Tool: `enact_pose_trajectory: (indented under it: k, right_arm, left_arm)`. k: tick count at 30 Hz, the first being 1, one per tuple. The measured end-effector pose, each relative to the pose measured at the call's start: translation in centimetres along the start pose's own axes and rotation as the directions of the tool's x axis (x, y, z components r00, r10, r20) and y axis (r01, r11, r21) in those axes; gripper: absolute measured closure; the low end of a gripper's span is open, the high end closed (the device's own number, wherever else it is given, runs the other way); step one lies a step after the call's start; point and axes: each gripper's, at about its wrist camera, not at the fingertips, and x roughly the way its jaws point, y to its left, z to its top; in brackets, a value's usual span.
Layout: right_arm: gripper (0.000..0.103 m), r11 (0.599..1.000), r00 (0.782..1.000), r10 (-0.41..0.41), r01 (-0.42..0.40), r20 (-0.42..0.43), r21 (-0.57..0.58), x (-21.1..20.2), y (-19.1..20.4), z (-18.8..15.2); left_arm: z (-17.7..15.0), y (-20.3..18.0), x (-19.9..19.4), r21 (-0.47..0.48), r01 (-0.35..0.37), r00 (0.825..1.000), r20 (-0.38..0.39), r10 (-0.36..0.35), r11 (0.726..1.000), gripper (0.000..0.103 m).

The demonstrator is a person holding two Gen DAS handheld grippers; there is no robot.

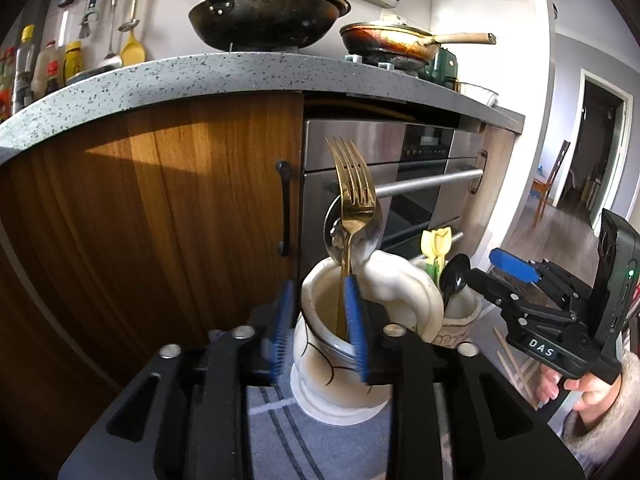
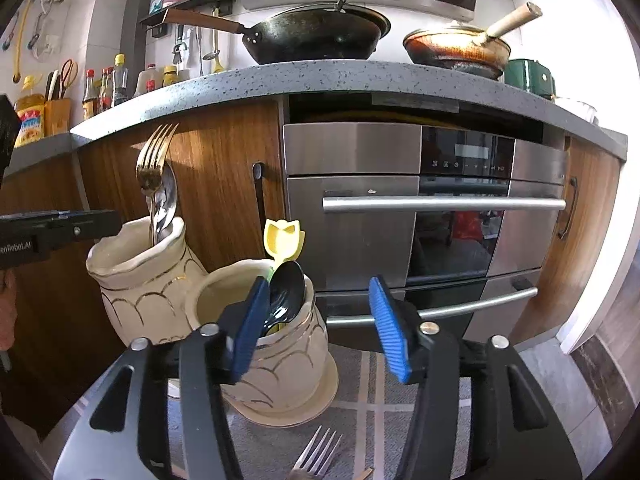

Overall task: Organize utensils
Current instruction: 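Open the left tool releasing the gold fork while the right tool releases the silver fork, then move both open tools back over the wooden chopsticks on the cloth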

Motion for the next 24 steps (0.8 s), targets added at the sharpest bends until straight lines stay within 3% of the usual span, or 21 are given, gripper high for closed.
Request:
enact_pose_trajectory:
  k: [2, 6, 8, 10, 15, 24]
  right_arm:
    - [0.038, 1.000, 1.000, 0.013, -0.013, -0.010, 0.020, 0.0, -0.2, 0.3]
    - [0.020, 0.996, 0.998, 0.051, -0.049, -0.022, 0.076, -0.8, -0.6, 1.3]
    - [0.013, 0.994, 0.997, 0.067, -0.064, -0.024, 0.089, -1.8, -0.7, 2.0]
    - [0.006, 0.994, 0.997, 0.074, -0.071, -0.030, 0.087, -2.9, -0.8, 2.5]
    - [0.006, 0.997, 0.997, 0.034, -0.029, -0.075, 0.065, -5.4, -1.7, 2.4]
    - [0.006, 0.987, 0.976, -0.072, 0.099, -0.204, 0.128, -7.0, -6.2, -2.7]
  left_arm:
    - [0.1, 0.0, -0.2, -0.001, -0.017, 1.000, 0.012, 0.017, 1.000, 0.048]
    - [0.8, -0.2, -0.9, 0.002, -0.052, 0.998, 0.035, 0.052, 0.999, 0.045]
    - [1.2, -0.3, -1.6, -0.008, -0.069, 0.996, 0.049, 0.070, 0.998, 0.021]
    - [1.3, -0.7, -2.4, -0.005, -0.076, 0.995, 0.063, 0.076, 0.997, 0.020]
    - [0.7, -2.5, -3.8, 0.046, -0.075, 0.996, 0.044, 0.073, 0.996, 0.011]
    - [-3.3, -7.3, -4.0, 0.106, 0.034, 0.999, -0.043, -0.030, 0.994, 0.010]
